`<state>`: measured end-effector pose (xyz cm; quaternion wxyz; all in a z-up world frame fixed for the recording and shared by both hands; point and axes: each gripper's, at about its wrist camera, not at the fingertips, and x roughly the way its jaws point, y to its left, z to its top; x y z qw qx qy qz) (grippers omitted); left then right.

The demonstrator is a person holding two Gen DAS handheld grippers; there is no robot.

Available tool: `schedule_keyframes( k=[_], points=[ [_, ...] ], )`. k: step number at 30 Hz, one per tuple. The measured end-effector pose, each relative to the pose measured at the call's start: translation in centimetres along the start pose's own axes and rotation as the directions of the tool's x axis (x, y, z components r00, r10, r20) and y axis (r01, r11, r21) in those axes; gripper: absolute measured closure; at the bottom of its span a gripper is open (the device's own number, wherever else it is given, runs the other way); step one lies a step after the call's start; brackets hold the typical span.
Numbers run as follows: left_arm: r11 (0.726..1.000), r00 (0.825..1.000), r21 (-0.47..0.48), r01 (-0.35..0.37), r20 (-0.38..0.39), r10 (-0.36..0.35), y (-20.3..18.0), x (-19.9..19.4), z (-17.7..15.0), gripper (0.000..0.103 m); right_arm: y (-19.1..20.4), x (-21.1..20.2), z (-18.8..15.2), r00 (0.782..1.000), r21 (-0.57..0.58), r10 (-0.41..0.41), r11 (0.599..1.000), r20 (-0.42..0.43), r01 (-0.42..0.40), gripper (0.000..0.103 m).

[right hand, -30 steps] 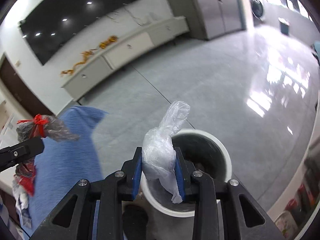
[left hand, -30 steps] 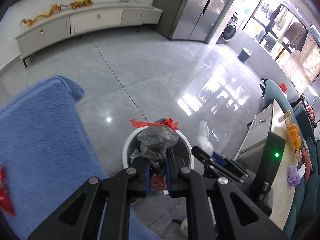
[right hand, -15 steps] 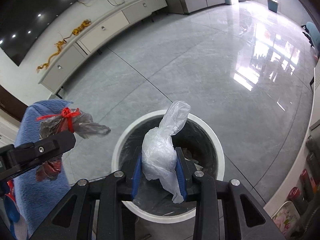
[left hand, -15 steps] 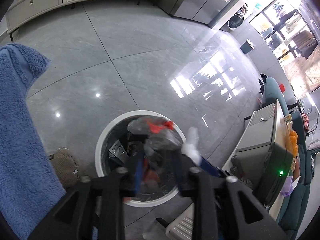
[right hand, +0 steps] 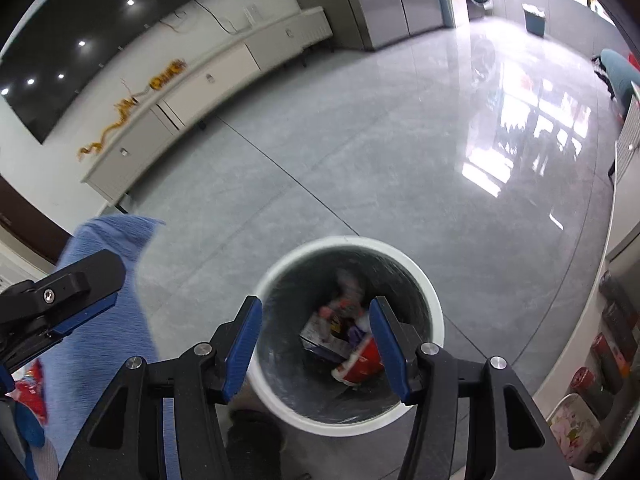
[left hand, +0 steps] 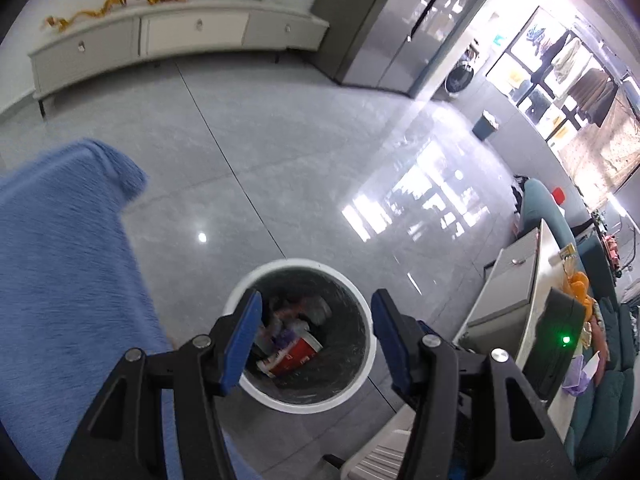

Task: Collect trash
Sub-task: 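Open both tools over the bin to drop the plastic bags, then move both tools back toward the remaining trash on the rug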

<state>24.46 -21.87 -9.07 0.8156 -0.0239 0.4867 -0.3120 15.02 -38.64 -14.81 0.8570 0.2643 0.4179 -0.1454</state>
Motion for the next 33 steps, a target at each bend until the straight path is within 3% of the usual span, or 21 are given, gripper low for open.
schedule_keyframes(
  k=[4, 8, 12, 16, 21, 24, 28, 31, 33],
  points=[
    [0.997, 0.987, 0.002, -0.076, 0.140, 0.075, 0.6, -6.7, -0.1, 0.048, 2.9, -4.2, 0.0, 0.996, -0.050, 0.039, 0.998, 0.075, -0.036, 0.050],
    [0.984, 0.943, -0.028, -0.177, 0.281, 0.177, 2.1, -14.0, -1.9, 0.048, 6.9, -9.4, -0.8, 0.983, -0.150, 0.091, 0.987, 0.160, -0.067, 0.050],
    [0.955, 0.876, -0.069, -0.288, 0.384, 0.292, 4.1, -21.1, -5.0, 0.048, 11.2, -14.6, -2.4, 0.959, -0.246, 0.146, 0.966, 0.241, -0.085, 0.048],
    [0.919, 0.812, -0.127, -0.372, 0.435, 0.389, 6.8, -27.4, -8.5, 0.047, 15.4, -19.3, -4.7, 0.929, -0.348, 0.211, 0.932, 0.304, -0.097, 0.043],
    [0.864, 0.719, -0.235, -0.446, 0.481, 0.502, 10.2, -34.5, -13.3, 0.037, 20.0, -24.0, -7.7, 0.885, -0.472, 0.299, 0.875, 0.357, -0.105, 0.035],
    [0.826, 0.664, -0.289, -0.485, 0.493, 0.562, 12.0, -37.9, -16.2, 0.028, 22.7, -26.2, -9.7, 0.856, -0.543, 0.362, 0.832, 0.369, -0.118, 0.031],
    [0.762, 0.564, -0.355, -0.542, 0.519, 0.643, 13.1, -41.6, -20.0, 0.023, 25.4, -27.8, -11.9, 0.829, -0.620, 0.424, 0.775, 0.366, -0.122, 0.028],
    [0.720, 0.508, -0.393, -0.572, 0.518, 0.688, 14.2, -43.3, -21.8, 0.019, 27.1, -28.2, -13.3, 0.814, -0.667, 0.460, 0.735, 0.355, -0.124, 0.027],
    [0.703, 0.486, -0.412, -0.579, 0.518, 0.704, 14.7, -44.1, -22.5, 0.015, 28.1, -28.3, -14.1, 0.809, -0.694, 0.472, 0.711, 0.351, -0.114, 0.026]
  ],
)
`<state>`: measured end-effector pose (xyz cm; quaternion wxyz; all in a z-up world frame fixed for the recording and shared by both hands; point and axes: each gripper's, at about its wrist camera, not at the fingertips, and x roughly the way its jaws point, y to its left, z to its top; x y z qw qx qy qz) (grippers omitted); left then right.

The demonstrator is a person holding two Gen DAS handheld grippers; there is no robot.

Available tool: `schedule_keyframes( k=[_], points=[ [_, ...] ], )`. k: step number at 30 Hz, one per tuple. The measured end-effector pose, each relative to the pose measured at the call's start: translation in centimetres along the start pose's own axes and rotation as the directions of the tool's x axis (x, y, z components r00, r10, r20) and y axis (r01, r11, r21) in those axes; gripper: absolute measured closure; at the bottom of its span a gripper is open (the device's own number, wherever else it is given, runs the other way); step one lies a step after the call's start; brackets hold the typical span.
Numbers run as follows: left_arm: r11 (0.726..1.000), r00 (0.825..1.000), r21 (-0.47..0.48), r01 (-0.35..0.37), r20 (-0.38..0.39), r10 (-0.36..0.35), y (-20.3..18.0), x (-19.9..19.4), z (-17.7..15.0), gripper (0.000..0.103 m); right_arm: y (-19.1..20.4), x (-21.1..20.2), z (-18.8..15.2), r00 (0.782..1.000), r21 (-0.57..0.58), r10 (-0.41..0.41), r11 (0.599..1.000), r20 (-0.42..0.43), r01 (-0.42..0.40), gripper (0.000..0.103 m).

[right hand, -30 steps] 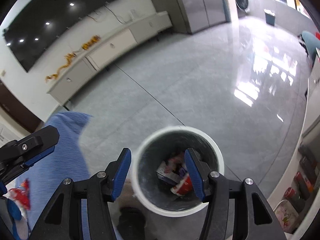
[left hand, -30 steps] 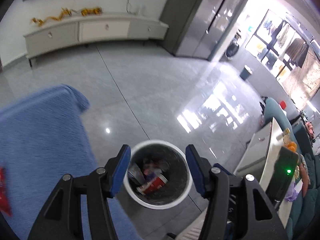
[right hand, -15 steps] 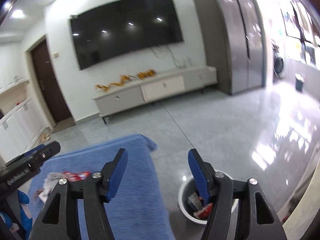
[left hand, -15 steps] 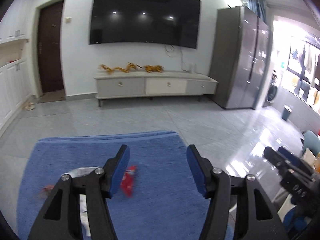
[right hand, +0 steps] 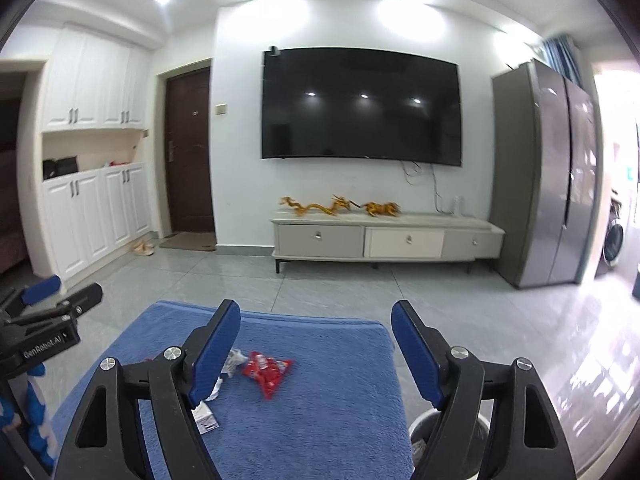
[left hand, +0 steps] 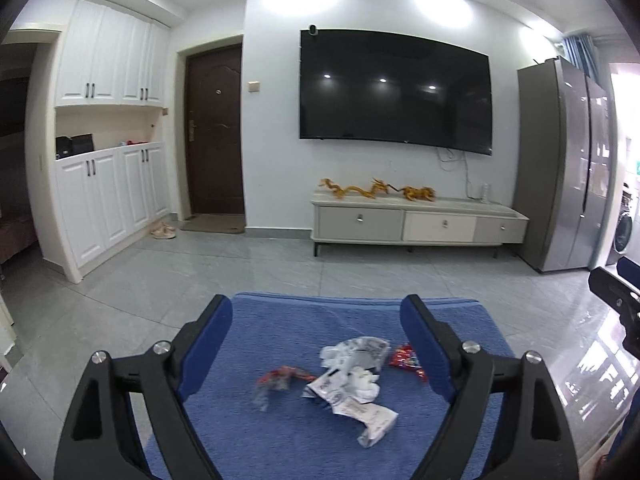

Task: Collect trash
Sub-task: 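Move both tools back toward the remaining trash on the rug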

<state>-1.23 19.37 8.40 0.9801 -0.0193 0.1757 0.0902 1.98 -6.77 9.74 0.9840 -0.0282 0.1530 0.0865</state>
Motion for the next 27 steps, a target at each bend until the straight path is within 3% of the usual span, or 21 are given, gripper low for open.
schedule_keyframes(
  k=[10, 18, 24, 27],
  points=[
    [0.999, 1.000, -0.034, -0.017, 0.002, 0.018, 0.9, 0.2, -0.9, 0.012, 3.7, 0.5, -0.5, 1.000, -0.083, 0.005, 0.997, 0.008, -0.005, 0.026],
    [0.998, 0.996, -0.059, 0.022, -0.084, -0.027, 2.3, 3.3, -1.9, 0.012, 2.9, 1.8, -1.6, 0.999, -0.072, 0.016, 0.997, -0.030, -0.018, 0.026],
    [0.994, 0.973, -0.083, 0.068, -0.217, -0.085, 3.9, 7.5, -4.4, 0.013, 0.6, 6.4, -3.5, 0.990, -0.012, 0.056, 0.998, -0.132, -0.058, 0.026],
    [0.985, 0.945, -0.121, 0.120, -0.291, -0.151, 3.7, 9.7, -6.3, 0.013, 0.3, 9.4, -4.9, 0.976, 0.020, 0.103, 0.995, -0.193, -0.101, 0.026]
  ],
)
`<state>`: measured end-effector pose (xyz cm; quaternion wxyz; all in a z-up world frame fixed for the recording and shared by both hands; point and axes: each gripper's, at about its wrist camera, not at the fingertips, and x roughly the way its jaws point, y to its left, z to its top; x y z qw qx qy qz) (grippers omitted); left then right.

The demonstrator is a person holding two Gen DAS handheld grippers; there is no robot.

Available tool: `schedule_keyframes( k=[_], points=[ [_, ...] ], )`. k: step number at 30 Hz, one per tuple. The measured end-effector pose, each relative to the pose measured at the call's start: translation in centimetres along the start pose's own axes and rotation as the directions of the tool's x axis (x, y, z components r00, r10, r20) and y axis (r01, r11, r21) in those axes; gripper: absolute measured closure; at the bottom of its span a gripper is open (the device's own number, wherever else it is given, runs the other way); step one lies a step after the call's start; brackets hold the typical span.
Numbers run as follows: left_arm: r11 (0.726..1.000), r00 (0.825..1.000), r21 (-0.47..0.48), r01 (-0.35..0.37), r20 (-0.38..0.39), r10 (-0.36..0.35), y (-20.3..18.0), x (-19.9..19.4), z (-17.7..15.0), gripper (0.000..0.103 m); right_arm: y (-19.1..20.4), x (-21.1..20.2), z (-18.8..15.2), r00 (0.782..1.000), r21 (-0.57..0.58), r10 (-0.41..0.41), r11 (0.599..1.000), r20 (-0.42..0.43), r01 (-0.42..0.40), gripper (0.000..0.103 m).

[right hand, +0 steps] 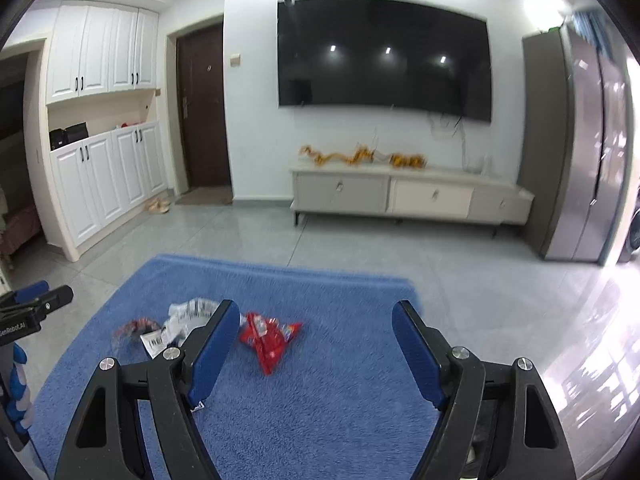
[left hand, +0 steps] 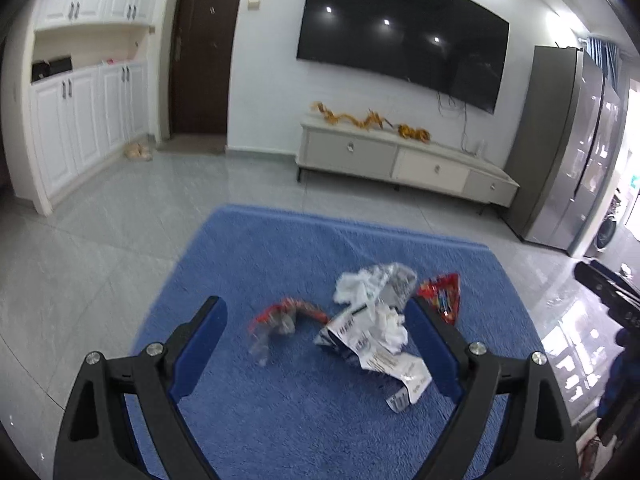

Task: Collect trash
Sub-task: 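Grasp the white milk carton with the left tool while the right grasps the red chip bag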

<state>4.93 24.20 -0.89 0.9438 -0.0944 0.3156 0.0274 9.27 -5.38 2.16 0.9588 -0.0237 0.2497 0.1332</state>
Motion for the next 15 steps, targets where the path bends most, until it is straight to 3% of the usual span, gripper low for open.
schedule_keyframes(
  k=[3, 7, 15],
  points=[
    [0.996, 0.993, -0.048, 0.069, -0.088, -0.073, -0.1, 2.9, -1.2, 0.013, 0.0, 3.2, -0.8, 0.997, 0.011, 0.048, 0.999, -0.064, -0.047, 0.026],
    [0.974, 0.959, -0.161, 0.157, -0.210, -0.189, -0.6, 6.8, -3.1, 0.014, 0.4, 6.6, -1.5, 0.988, 0.010, 0.090, 0.996, -0.129, -0.089, 0.027],
    [0.952, 0.912, -0.270, 0.145, -0.336, -0.234, -2.8, 11.6, -4.4, 0.014, 1.2, 11.4, -2.6, 0.960, 0.005, 0.176, 0.984, -0.218, -0.179, 0.027]
  ],
)
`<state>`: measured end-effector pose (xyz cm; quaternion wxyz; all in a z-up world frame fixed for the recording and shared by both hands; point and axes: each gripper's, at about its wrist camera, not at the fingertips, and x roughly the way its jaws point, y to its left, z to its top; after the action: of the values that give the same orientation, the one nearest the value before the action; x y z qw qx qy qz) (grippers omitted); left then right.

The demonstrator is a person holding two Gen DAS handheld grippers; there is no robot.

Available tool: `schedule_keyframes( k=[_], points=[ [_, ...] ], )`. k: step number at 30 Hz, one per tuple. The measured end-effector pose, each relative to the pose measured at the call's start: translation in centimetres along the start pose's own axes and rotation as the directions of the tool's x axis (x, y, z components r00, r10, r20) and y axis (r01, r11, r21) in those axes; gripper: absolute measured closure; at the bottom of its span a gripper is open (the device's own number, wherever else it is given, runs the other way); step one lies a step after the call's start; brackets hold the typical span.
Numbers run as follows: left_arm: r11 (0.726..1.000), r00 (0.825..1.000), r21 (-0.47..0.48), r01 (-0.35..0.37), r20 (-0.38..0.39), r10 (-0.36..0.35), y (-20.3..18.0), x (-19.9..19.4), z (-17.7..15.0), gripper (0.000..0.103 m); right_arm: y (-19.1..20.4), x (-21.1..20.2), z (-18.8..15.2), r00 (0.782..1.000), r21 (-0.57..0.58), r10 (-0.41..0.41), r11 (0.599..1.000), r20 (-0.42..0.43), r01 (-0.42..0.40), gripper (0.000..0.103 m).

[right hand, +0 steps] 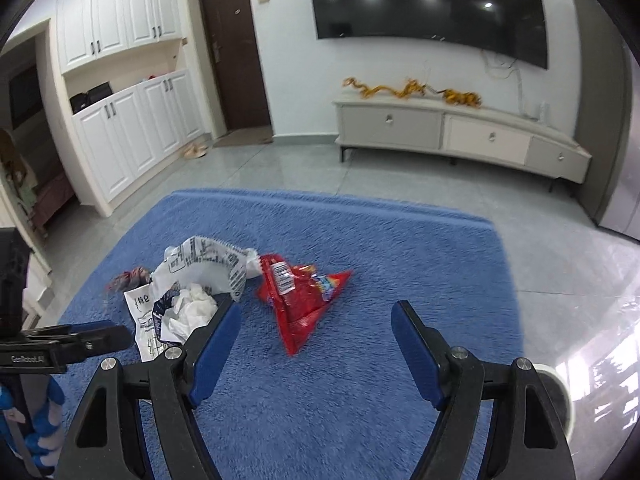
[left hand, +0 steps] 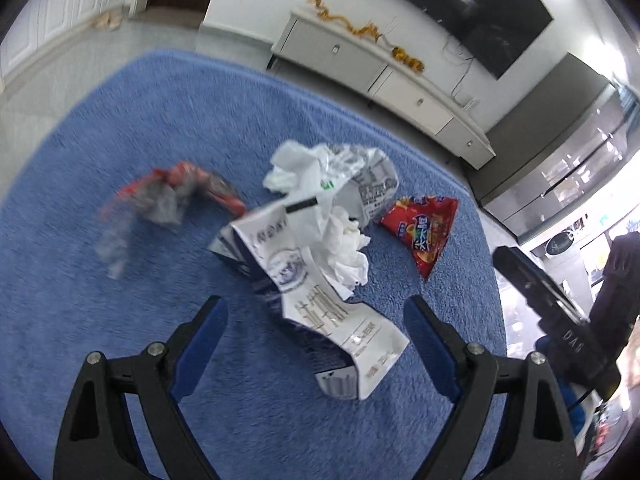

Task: Collect trash
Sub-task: 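Grasp the white milk carton with the left tool while the right grasps the red chip bag, then carry the milk carton and red chip bag over the bin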

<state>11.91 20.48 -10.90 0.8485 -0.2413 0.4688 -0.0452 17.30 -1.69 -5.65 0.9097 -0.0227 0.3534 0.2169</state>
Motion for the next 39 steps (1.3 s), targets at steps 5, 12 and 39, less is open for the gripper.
schedule_keyframes(
  k=[5, 12, 39],
  points=[
    [0.998, 0.996, -0.039, -0.046, -0.079, 0.043, -0.8, 2.8, -0.3, 0.014, -0.2, 3.3, 0.1, 0.998, 0.004, 0.038, 0.999, -0.048, -0.038, 0.027],
    [0.992, 0.990, -0.016, -0.123, -0.065, 0.122, -2.5, 4.0, -0.6, 0.024, -0.3, 7.0, 0.6, 0.995, 0.005, 0.058, 0.998, -0.083, -0.058, 0.040],
    [0.994, 0.995, -0.063, 0.091, 0.045, -0.089, -0.6, -7.9, -4.2, 0.070, -3.5, -5.5, -3.7, 0.998, 0.133, 0.027, 0.990, 0.060, -0.035, 0.094]
  ],
)
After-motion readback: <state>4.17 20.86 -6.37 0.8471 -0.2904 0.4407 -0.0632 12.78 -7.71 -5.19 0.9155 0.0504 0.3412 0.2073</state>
